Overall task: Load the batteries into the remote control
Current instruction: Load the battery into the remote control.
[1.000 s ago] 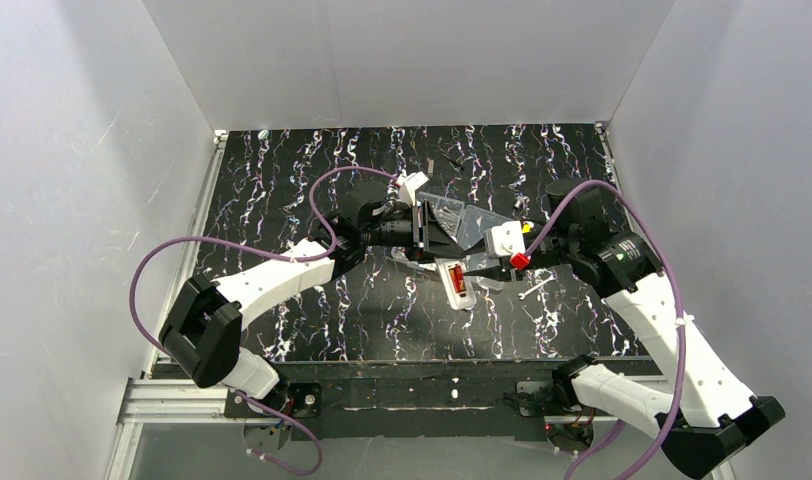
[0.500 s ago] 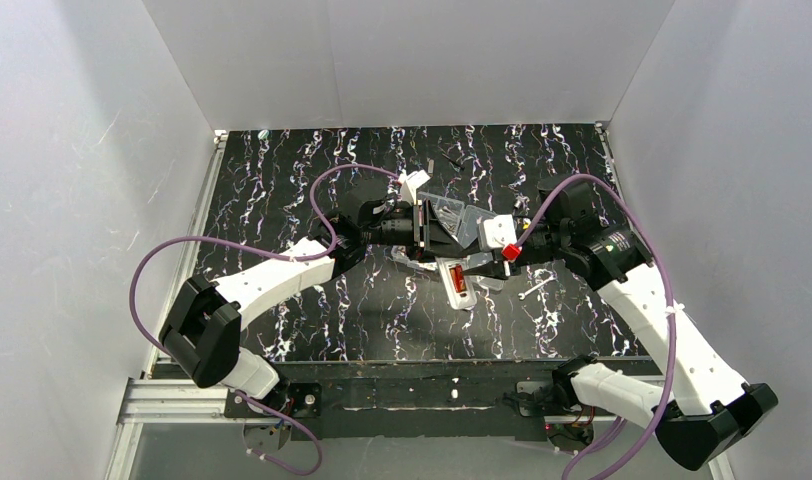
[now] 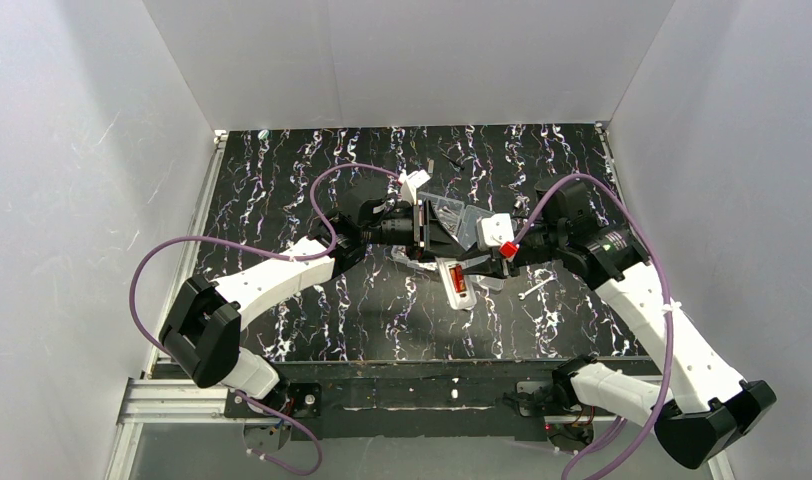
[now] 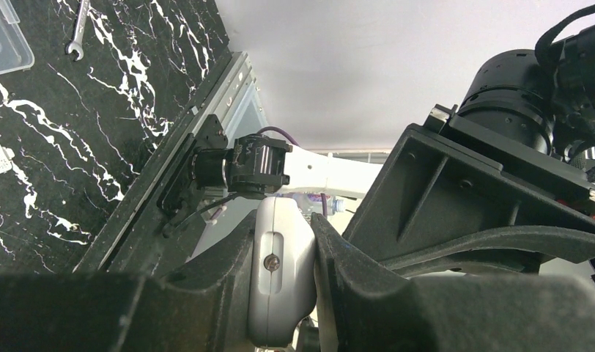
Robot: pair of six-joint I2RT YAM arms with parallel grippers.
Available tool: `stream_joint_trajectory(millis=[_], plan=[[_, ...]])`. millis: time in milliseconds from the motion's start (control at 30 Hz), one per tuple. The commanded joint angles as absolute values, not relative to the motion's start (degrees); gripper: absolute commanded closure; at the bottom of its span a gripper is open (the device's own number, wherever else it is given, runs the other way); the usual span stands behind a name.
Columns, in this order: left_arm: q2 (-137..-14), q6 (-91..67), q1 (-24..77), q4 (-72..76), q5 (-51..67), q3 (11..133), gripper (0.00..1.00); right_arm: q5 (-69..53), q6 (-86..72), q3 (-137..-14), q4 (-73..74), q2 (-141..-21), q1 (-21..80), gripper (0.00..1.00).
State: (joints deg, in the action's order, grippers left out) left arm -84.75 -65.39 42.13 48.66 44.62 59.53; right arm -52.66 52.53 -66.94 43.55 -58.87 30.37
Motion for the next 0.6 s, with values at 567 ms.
stream_joint_trajectory(millis=[567], plan=[[-82.0, -64.6, 42.5, 49.5, 47.6, 62.1, 1.0, -54.9, 51.1, -66.8, 43.6, -59.4, 30.1, 0.69]])
